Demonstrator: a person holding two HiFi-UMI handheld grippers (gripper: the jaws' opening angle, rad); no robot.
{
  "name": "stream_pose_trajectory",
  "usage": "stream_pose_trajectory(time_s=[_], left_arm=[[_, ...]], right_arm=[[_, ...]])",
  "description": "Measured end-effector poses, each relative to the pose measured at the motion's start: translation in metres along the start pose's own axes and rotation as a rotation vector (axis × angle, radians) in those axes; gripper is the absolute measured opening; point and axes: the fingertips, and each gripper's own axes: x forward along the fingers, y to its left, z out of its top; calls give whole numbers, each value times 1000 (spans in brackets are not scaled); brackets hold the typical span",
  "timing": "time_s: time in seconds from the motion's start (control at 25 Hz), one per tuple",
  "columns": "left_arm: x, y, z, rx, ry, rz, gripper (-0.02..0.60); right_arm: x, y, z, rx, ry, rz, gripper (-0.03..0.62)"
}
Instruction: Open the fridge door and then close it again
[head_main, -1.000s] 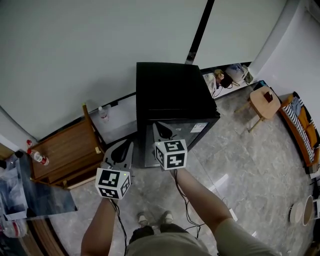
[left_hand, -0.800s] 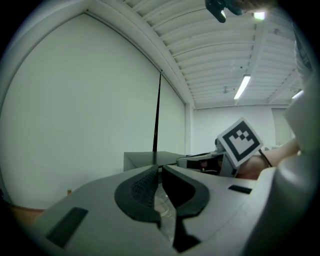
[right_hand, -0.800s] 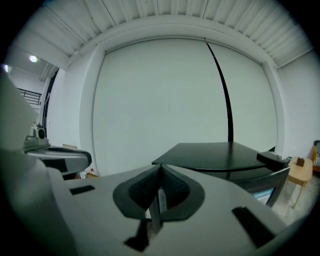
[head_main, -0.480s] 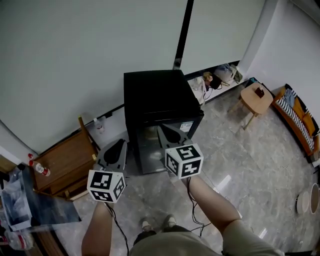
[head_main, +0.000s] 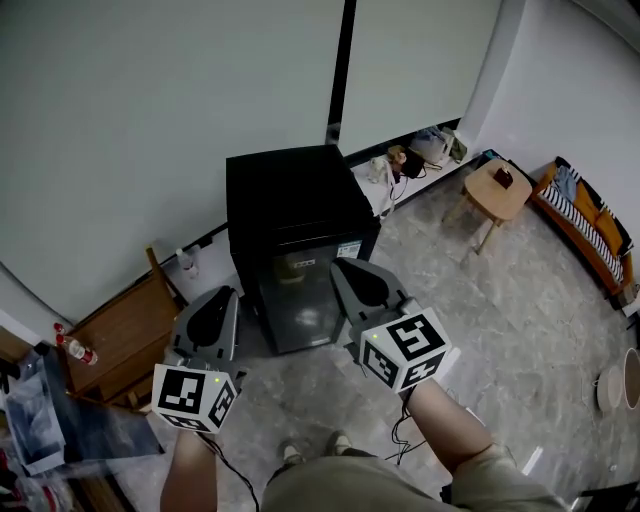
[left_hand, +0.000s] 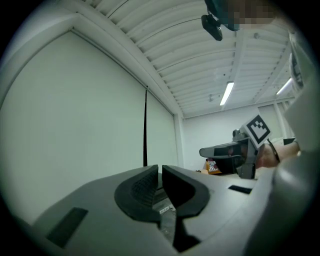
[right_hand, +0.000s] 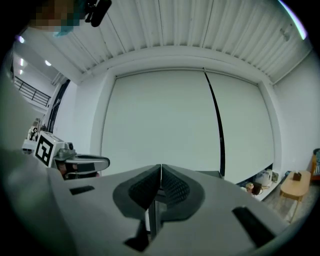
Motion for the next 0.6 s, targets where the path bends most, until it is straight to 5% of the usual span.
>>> stream_pose_trajectory(time_s=[0.4,0.6], left_arm=[[-31,-56,16,-34,-30,-39,26],[-30,-86,1,30,14,-68,26]], right_arm=[[-72,12,8,34,-31,39,-3],[-94,18,-9,38,1,44,-3]])
